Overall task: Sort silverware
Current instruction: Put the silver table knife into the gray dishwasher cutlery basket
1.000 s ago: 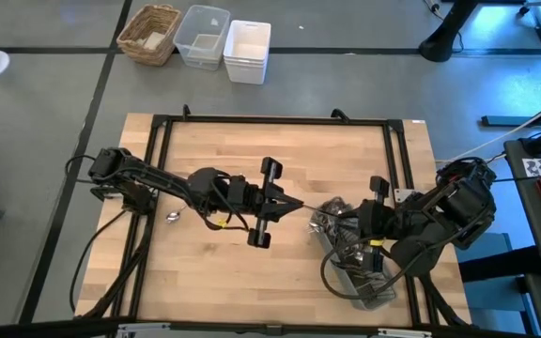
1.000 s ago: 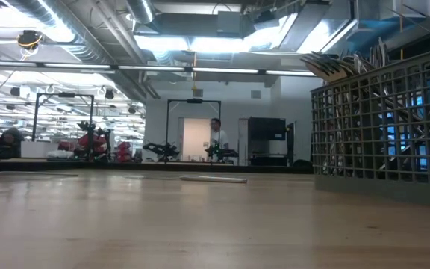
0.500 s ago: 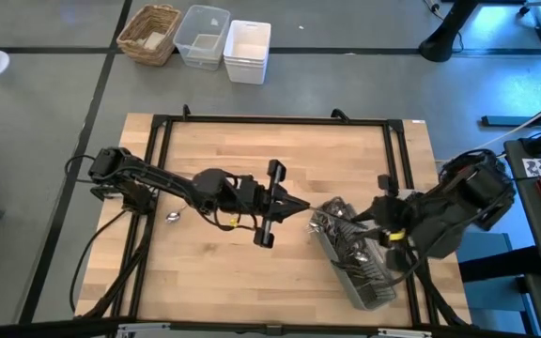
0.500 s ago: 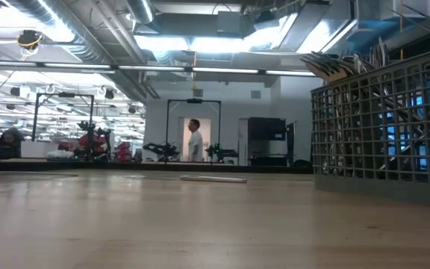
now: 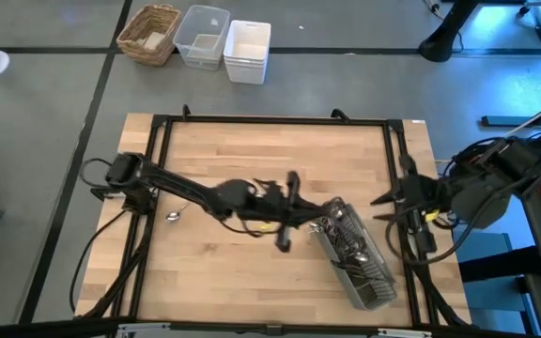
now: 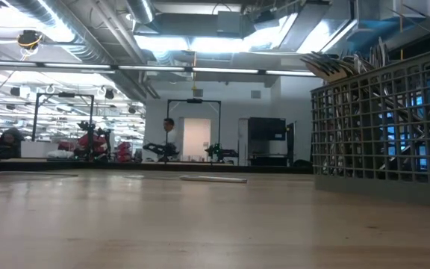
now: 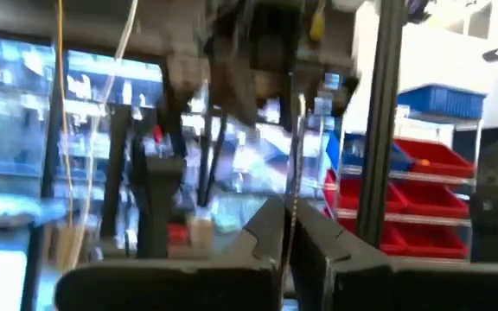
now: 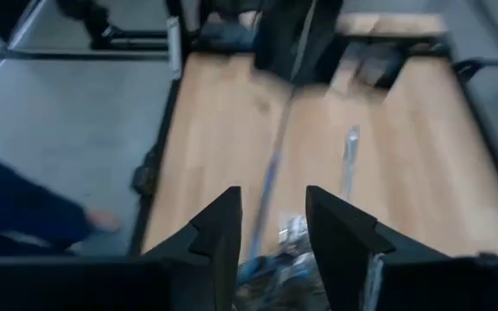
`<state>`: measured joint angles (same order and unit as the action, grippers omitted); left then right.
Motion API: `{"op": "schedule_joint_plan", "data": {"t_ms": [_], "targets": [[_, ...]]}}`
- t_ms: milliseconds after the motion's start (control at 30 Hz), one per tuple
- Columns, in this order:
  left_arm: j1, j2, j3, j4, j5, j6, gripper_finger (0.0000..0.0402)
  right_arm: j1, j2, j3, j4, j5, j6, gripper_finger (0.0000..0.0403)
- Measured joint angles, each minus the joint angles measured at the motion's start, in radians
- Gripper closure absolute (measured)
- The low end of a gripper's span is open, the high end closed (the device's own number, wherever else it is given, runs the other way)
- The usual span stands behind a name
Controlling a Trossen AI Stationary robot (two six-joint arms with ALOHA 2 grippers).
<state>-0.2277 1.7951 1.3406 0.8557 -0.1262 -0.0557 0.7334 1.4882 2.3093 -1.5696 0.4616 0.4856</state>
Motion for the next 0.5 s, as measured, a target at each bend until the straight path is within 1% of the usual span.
{"op": "schedule_joint_plan", "data": {"t_ms": [100, 200, 267, 367, 433, 500], "targets": [[0.001, 0.113, 0.099, -0.022, 0.004, -0.058, 0.0401, 0.0, -0.024, 0.0, -0.001, 0.072, -0.028, 0.0271], [-0.004, 0.222, 0.247, -0.087, 0.03, -0.068, 0.0401, 0.0, -0.046, 0.0, -0.001, 0.113, -0.04, 0.0271], [-0.011, 0.285, 0.357, -0.195, 0.046, -0.068, 0.0401, -0.001, -0.058, 0.0, -0.002, 0.114, -0.041, 0.0271], [-0.028, 0.356, 0.501, -0.415, 0.057, -0.068, 0.0401, -0.001, -0.071, 0.0, -0.002, 0.114, -0.041, 0.0271], [-0.038, 0.389, 0.573, -0.549, 0.06, -0.055, 0.0401, -0.001, -0.075, 0.0, -0.002, 0.111, -0.041, 0.0271], [-0.049, 0.408, 0.618, -0.635, 0.055, -0.033, 0.0401, -0.001, -0.077, 0.0, -0.002, 0.11, -0.048, 0.0271]]}}
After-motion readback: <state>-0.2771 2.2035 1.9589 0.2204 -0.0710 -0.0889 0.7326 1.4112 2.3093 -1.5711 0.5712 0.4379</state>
